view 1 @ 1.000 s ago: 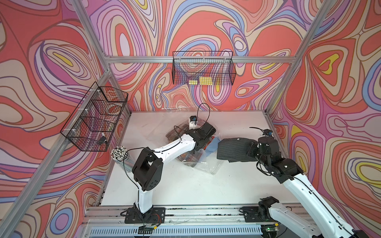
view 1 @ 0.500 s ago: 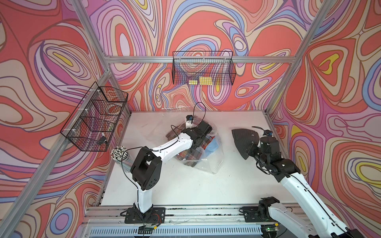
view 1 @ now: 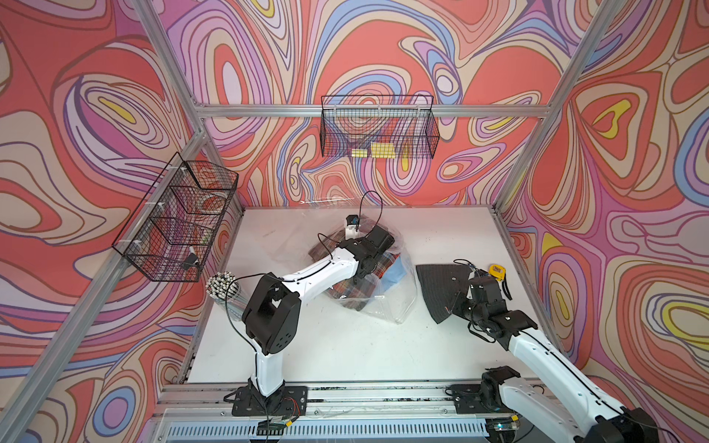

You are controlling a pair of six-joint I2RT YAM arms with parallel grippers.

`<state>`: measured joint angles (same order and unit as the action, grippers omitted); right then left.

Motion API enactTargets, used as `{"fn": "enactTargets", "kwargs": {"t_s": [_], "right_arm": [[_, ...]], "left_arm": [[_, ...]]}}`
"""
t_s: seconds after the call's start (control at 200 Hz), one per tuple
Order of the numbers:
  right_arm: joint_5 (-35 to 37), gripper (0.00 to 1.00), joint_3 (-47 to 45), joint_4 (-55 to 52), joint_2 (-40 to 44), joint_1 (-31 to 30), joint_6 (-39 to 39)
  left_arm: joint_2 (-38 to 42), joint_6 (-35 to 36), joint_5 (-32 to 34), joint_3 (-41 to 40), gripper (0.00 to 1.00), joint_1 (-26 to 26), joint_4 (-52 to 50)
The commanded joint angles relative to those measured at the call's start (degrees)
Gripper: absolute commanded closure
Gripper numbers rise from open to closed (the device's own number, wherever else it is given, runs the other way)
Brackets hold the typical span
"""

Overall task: Take the shirt out of the vacuum bag
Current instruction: Place the shirt at the center of the board.

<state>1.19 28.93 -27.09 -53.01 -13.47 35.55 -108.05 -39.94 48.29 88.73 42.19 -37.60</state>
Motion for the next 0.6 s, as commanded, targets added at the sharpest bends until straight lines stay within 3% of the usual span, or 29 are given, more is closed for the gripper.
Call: {"fn": "enactTargets", "kwargs": {"t_s": [0.0,0.115,0.2,0.331,0.596], "right_arm": [[-1.7,1.00,-0.9,2.7,-3.8,0.2,1.3],[-2.2,1.00,-1.0,3.9,-6.0,0.2,1.4],[-3.1,0.74,-1.4,4.5,-5.2,0.1,1.6],[-8.1,0.56,-2.6,6.3,-3.6,0.0,3.0],[-7.8,0.46,1.5,4.2,-1.7,-9.1,6.0]], "left_arm": [[2.3,1.3,2.0,-1.2,1.00,-0.6,-1.7],[2.5,2.4,2.5,-1.5,1.00,-0.6,-1.4],[2.6,2.8,2.5,-1.3,1.00,-0.5,-1.4],[2.9,3.0,2.7,-1.5,1.00,-0.5,-1.3],[2.2,4.1,4.3,-1.7,1.00,-0.5,-1.5]]}}
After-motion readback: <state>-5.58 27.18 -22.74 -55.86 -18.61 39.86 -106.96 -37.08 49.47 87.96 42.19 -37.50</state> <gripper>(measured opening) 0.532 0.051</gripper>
